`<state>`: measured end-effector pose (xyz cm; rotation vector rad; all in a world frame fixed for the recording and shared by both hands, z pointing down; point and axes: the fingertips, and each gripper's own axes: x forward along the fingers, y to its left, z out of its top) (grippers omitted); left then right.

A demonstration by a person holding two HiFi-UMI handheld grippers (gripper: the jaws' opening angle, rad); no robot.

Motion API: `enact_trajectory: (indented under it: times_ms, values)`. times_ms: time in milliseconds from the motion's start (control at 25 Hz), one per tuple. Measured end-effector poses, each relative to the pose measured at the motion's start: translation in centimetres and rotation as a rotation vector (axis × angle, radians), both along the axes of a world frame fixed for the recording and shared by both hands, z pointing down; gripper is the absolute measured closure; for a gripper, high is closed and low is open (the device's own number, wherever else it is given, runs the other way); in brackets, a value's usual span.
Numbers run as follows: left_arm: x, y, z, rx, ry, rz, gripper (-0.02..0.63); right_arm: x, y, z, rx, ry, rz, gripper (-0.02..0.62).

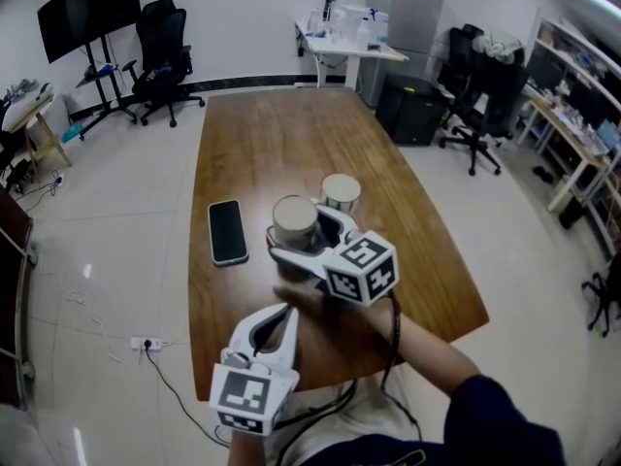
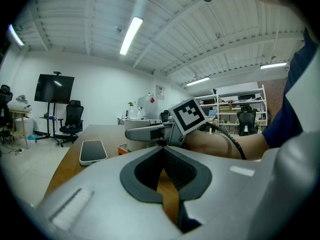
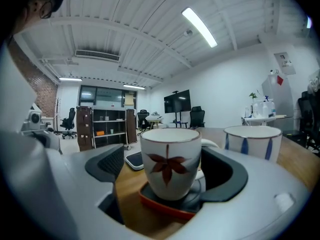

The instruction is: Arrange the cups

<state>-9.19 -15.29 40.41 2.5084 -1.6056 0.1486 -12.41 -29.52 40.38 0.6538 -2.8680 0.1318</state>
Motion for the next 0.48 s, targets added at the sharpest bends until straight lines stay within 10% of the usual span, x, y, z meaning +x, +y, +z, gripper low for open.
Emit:
enact_trajectory:
  times_ms: [480]
  values:
    - [-0.2, -0.1, -0.1, 0.005, 0.000, 0.000, 0.603, 4.7, 4.0, 0.3, -0.049, -0.022, -0.068, 0.132]
